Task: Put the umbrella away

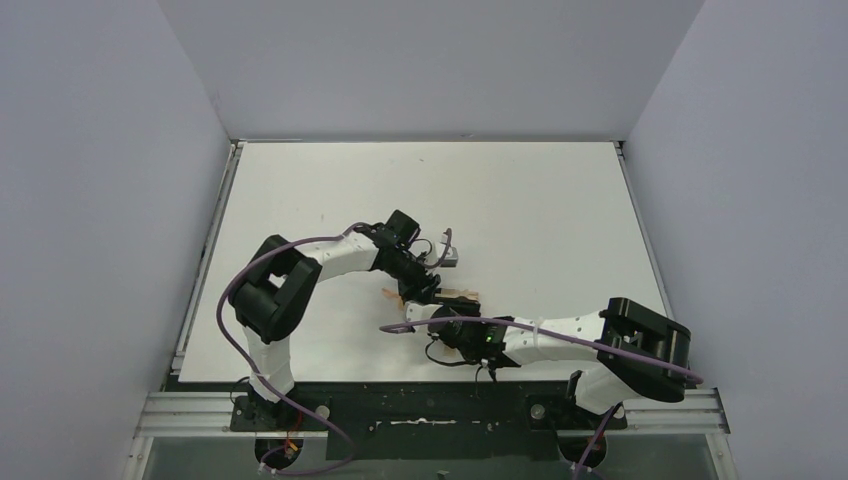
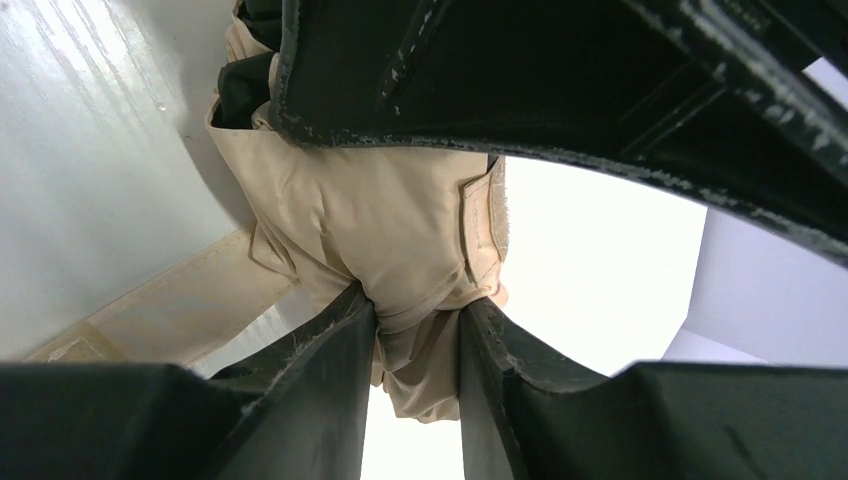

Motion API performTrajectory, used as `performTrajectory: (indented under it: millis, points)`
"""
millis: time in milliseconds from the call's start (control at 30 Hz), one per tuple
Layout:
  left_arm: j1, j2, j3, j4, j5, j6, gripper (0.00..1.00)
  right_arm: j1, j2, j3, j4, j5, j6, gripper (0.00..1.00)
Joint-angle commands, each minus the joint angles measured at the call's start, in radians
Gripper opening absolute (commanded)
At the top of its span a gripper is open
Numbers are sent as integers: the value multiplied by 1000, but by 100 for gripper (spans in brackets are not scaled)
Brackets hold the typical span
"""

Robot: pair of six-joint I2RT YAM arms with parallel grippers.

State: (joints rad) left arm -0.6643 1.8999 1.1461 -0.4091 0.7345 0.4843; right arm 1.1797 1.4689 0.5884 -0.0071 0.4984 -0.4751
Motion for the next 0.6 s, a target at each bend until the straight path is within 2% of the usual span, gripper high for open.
performTrajectory:
  millis: [0, 233, 300, 400, 467, 567]
  points:
    - [-15, 24, 39, -6, -74, 29, 33, 8, 17, -42, -80, -68, 50, 11]
    - [-27, 17, 19, 19, -122, 36, 11, 9, -37, -48, -45, -60, 42, 20]
    - [-30, 18, 22, 17, -135, 39, 9, 8, -72, -46, -44, -62, 42, 29]
    - [-33, 12, 17, 22, -154, 44, 4, 8, -160, -32, -83, -98, 45, 51]
    - [-35, 8, 14, 25, -176, 45, 0, 7, -238, -18, -127, -125, 50, 59]
    - [-39, -4, 7, 30, -194, 55, 0, 9, -362, 3, -211, -163, 72, 63]
